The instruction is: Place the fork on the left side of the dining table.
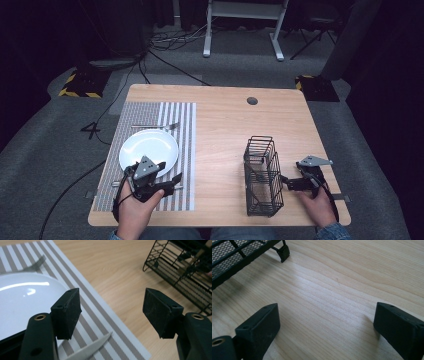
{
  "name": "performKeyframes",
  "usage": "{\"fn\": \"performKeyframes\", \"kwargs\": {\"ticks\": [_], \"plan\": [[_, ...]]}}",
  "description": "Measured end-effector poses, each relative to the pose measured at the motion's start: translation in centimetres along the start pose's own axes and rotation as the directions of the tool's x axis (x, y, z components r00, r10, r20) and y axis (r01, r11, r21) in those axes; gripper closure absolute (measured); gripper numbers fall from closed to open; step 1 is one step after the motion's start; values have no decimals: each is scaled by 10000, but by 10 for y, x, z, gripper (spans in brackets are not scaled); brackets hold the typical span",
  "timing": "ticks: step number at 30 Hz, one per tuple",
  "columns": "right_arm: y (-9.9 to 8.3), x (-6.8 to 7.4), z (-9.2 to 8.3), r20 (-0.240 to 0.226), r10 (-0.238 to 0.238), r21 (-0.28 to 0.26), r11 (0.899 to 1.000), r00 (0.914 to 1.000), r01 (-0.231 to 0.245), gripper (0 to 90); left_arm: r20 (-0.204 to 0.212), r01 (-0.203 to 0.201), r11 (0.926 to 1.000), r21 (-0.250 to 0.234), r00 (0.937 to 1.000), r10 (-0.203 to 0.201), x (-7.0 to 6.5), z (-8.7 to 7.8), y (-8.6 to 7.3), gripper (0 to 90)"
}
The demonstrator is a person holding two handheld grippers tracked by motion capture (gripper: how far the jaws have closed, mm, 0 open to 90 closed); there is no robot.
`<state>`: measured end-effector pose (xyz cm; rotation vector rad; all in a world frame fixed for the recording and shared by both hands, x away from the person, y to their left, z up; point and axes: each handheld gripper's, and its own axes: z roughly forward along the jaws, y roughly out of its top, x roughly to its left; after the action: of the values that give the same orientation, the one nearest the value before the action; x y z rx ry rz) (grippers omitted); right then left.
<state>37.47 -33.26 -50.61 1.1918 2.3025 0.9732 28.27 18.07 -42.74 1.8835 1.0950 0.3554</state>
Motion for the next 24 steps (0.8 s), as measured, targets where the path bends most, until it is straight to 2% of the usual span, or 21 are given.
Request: {"fn": "performKeyframes", "kwargs": {"ticks": [4,5,11,17,20,24], "plan": [[0,0,0,-1,-1,-4,10000,10000,1,70,-173,88,9996,267,9998,-83,3,0,-25,311],[0,0,0,-1,-1,-4,10000,10000,1,70,-173,88,9996,267,9998,-83,3,0,-25,311],[0,0,0,-4,0,-3,10000,10000,0,70,-206,-94,9977,676,9997,108,6,-2,-47,310],[0,0,0,-4,-2,-2,10000,10000,2,70,-373,-137,9917,1279,9991,186,12,-2,-63,312],[0,0,0,-4,-5,-3,10000,10000,5,71,-428,-201,9841,1764,9987,281,12,2,-70,312],[0,0,0,-6,-5,-5,10000,10000,5,71,-484,-226,9792,2014,9983,330,13,5,-74,310]]}}
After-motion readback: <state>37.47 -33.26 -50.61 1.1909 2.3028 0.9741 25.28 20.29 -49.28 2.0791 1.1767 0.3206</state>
